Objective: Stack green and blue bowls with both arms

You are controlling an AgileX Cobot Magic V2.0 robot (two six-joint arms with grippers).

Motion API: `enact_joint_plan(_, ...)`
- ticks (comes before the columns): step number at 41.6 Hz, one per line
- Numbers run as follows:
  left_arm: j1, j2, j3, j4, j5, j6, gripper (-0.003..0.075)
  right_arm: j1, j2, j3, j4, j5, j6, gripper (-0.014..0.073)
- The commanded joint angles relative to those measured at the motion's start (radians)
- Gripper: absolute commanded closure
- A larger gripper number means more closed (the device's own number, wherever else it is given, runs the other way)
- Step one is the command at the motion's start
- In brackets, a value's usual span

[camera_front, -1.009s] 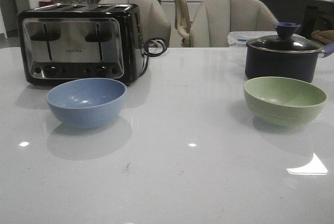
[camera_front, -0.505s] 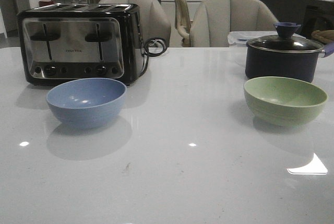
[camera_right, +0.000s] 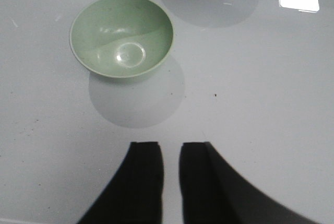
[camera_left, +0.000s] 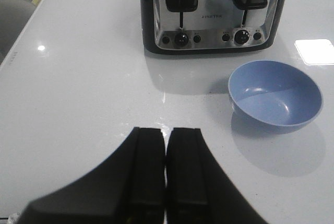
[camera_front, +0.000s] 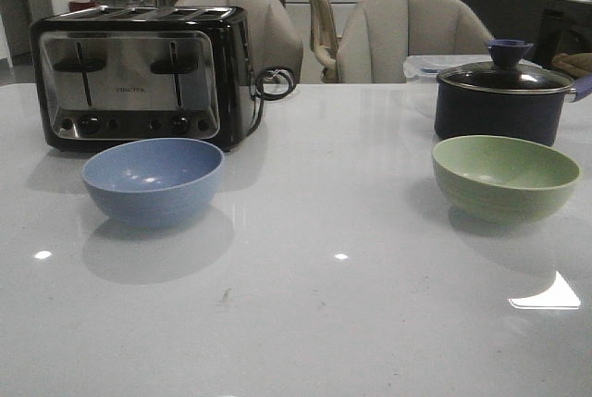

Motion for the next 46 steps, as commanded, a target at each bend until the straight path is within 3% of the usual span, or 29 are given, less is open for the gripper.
enact_joint_plan(1, -0.008, 0.018, -0.028, -0.01, -0.089, -0.005, 0.0401, -0.007, 0.025, -0.026, -0.01, -0.07, -0.005, 0.0113)
enact_joint_plan(6, -0.008, 0.035, -0.028, -0.01, -0.094, -0.005, 0.0162, -0.007, 0.055, -0.026, -0.004, -0.063, -0.005, 0.0043)
enact_joint_plan(9, -0.008, 0.047, -0.028, -0.01, -0.094, -0.005, 0.0108, -0.007, 0.078, -0.027, 0.013, -0.067, -0.005, 0.0043)
enact_joint_plan(18, -0.067, 0.105, -0.028, -0.034, -0.11, 0.003, 0.012, -0.009, 0.239, -0.109, 0.018, -0.062, 0.011, 0.0043)
enact_joint_plan(34, -0.428, 0.113, -0.03, -0.032, -0.217, 0.036, 0.012, -0.038, 0.641, -0.403, 0.107, -0.033, 0.012, 0.0045)
enact_joint_plan(46, -0.49, 0.113, -0.029, -0.032, -0.217, 0.036, 0.012, -0.038, 0.932, -0.596, 0.153, 0.047, -0.041, 0.0067)
